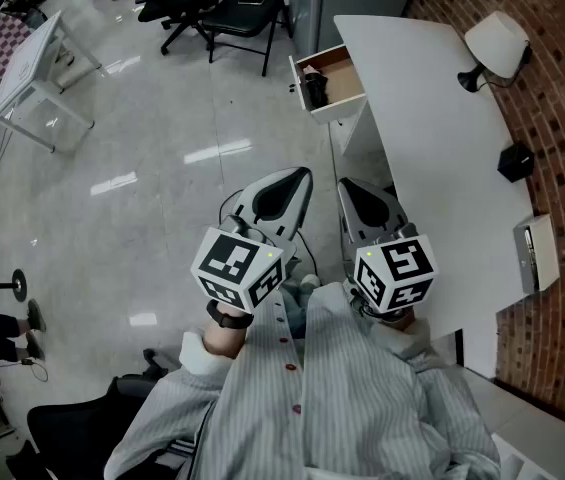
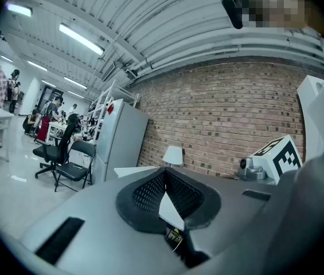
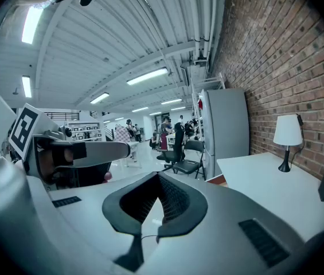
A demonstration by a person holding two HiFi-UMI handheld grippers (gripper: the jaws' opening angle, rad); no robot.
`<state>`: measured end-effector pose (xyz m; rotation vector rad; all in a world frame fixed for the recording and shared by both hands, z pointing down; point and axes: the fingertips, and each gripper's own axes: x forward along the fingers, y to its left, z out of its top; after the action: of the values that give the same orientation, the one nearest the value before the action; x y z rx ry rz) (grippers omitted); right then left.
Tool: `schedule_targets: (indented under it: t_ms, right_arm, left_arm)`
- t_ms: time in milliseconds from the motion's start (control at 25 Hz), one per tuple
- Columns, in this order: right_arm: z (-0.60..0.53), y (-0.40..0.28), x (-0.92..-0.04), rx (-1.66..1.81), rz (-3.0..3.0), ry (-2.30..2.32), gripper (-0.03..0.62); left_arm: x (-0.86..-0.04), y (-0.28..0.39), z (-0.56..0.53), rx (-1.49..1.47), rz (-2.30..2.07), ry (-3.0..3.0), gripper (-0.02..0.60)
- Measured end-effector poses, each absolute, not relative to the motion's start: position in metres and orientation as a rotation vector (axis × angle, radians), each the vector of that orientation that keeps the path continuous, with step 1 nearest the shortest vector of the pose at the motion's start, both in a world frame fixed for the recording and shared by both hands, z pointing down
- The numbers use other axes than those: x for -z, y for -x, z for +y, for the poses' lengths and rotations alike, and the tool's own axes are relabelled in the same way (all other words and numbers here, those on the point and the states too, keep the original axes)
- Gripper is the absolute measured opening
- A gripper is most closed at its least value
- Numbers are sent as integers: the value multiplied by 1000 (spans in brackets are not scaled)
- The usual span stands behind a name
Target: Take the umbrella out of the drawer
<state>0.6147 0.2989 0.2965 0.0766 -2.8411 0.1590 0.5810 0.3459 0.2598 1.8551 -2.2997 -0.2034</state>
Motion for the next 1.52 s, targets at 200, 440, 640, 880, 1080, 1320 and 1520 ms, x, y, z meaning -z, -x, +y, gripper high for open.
schedule_targets:
  t_ms: [200, 440, 640, 880, 1080, 1320, 1520]
  right_arm:
    - [298, -624, -297, -169, -2841, -72, 34]
    - [292, -637, -301, -189, -2844, -86, 34]
    - [294, -639, -307, -205, -2837, -75, 34]
    - [299, -621, -317, -219, -2816, -49, 34]
    - [295, -584, -325, -225, -2798, -54, 34]
    - [282, -519, -330, -235, -2777, -81, 34]
    - [270, -458, -331, -241, -2763, -118, 34]
  left_arm:
    - [-259, -588, 346, 204, -2309, -1848, 11]
    - [-261, -593, 349, 208, -2336, -1827, 11]
    - [-267, -592, 355, 201, -2348, -1792, 11]
    - [-277, -573, 362, 207, -2352, -1748, 11]
    - [-284, -535, 359, 206, -2344, -1741, 11]
    - [-288, -468, 346, 188, -2314, -1755, 11]
    - [-286, -401, 330, 178, -2286, -1773, 11]
